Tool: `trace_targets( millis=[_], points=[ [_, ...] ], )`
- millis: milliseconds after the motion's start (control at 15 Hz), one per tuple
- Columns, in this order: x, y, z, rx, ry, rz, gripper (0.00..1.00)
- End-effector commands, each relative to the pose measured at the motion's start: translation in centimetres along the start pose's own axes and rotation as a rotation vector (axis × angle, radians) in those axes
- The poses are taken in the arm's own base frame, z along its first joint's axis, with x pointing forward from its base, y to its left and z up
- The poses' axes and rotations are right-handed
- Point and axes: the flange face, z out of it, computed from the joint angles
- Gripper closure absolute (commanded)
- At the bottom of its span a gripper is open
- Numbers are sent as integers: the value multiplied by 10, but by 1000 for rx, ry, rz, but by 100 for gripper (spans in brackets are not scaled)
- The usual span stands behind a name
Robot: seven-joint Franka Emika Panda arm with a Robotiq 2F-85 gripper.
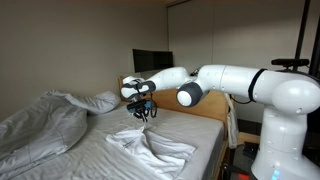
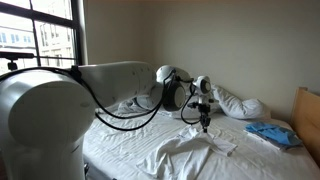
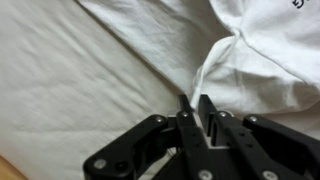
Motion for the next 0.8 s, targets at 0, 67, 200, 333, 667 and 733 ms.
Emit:
trace_targets(
  millis=[0,67,200,333,667,733],
  points=[
    [-19,-5,0,-37,-62,-57,51],
    [-27,-8,-1,-53,-72,-69,45],
    [-40,-15,-6,-68,-80,-82,33],
    [-53,-23,-13,-68,-83,-101,19],
    [-88,-47,-28,-36,-86,-199,0],
    [-94,-51,-31,-41,-76,-225,0]
  ],
)
